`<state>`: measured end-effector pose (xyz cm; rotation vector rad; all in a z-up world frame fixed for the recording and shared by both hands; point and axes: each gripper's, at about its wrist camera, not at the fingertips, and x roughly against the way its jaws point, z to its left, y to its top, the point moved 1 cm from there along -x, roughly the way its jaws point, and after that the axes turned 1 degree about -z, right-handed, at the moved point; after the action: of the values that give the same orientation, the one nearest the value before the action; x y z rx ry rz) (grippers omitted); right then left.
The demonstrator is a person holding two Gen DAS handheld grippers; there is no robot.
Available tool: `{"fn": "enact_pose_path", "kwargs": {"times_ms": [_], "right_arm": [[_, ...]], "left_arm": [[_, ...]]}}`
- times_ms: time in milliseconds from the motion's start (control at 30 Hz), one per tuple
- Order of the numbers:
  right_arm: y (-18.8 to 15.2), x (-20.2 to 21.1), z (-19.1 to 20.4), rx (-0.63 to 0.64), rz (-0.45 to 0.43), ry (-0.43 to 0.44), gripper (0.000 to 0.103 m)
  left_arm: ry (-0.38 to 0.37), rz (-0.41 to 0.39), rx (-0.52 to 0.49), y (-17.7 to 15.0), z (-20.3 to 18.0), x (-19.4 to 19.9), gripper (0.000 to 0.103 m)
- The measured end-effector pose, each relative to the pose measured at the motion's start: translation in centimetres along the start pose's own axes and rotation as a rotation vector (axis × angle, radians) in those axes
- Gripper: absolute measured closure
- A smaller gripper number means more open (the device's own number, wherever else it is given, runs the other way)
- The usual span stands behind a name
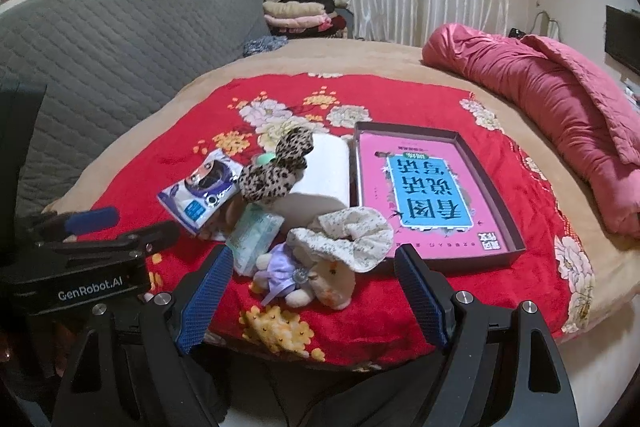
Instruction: Organize soft objects
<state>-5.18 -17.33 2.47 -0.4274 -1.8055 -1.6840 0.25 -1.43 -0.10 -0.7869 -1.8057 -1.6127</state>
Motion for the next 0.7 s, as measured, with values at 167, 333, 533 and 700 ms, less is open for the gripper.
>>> {"fn": "enact_pose_path", "kwargs": {"times_ms": [167,333,533,700], "right_arm": [[0.10,-0.04,-0.27,-0.009,0.004,-0.004,0.019],[0.08,-0.05,-0.32,-0.011,0.001,-0.007,0.019],[0.00,-0.08,-0.32,-0.013,0.003,-0.007,0.019],[-0.06,-0.11,-0.30,-0.013,0.004,-0.006,0.019]], "left_arm": [[-0.001,-0.003,0.000,0.02,-0.07,-0.01,0.024],[-0.002,-0.005,-0.002,0.02,-0.08,-0.01,0.024],[0.002,-0.012,-0.008,-0.02,-0.19,0.09,0.024],[0.002,-0.014,-0.012,0.05,-0.24,0.19,0.024]]}}
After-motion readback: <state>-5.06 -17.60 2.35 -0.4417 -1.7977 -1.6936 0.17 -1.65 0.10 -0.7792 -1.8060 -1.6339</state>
